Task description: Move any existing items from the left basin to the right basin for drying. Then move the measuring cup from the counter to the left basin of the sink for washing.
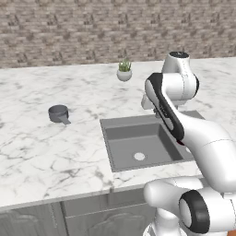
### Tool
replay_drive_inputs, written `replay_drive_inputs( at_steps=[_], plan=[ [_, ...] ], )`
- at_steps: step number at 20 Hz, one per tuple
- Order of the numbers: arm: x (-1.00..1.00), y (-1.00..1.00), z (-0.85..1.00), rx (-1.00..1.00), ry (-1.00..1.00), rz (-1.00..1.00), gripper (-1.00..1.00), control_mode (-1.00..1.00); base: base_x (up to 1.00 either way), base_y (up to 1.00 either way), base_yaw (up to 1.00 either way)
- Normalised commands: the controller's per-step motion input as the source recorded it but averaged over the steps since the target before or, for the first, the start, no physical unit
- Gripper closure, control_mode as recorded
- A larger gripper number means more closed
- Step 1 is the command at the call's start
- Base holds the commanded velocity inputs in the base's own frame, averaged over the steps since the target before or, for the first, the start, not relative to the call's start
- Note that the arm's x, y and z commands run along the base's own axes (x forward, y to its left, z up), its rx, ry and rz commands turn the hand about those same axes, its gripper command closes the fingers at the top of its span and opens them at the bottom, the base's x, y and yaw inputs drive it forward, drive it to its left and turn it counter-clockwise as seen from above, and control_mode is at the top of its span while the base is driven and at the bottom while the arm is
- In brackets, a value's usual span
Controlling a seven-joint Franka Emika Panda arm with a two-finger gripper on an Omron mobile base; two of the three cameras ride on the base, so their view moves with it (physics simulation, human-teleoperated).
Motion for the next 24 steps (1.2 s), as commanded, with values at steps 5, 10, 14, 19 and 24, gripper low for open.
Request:
replay_drive_inputs(
  at_steps=[5, 10, 14, 19, 24],
  plan=[
    [-0.01, 0.0, 0.0, 0.0, 0.01, 0.0, -1.0, -1.0, 0.0, 0.0, 0.0],
    [0.02, 0.49, 0.12, -0.02, 0.01, 0.02, -1.0, -1.0, 0.0, 0.0, 0.0],
    [0.14, 0.86, 0.0, 0.0, 0.0, 0.13, -1.0, -1.0, 0.0, 0.0, 0.0],
    [0.44, 0.84, 0.01, 0.05, 0.0, 0.13, -1.0, -1.0, 0.0, 0.0, 0.0],
    [0.53, 0.67, 0.0, 0.11, 0.0, 0.13, -1.0, -1.0, 0.0, 0.0, 0.0]
  ],
)
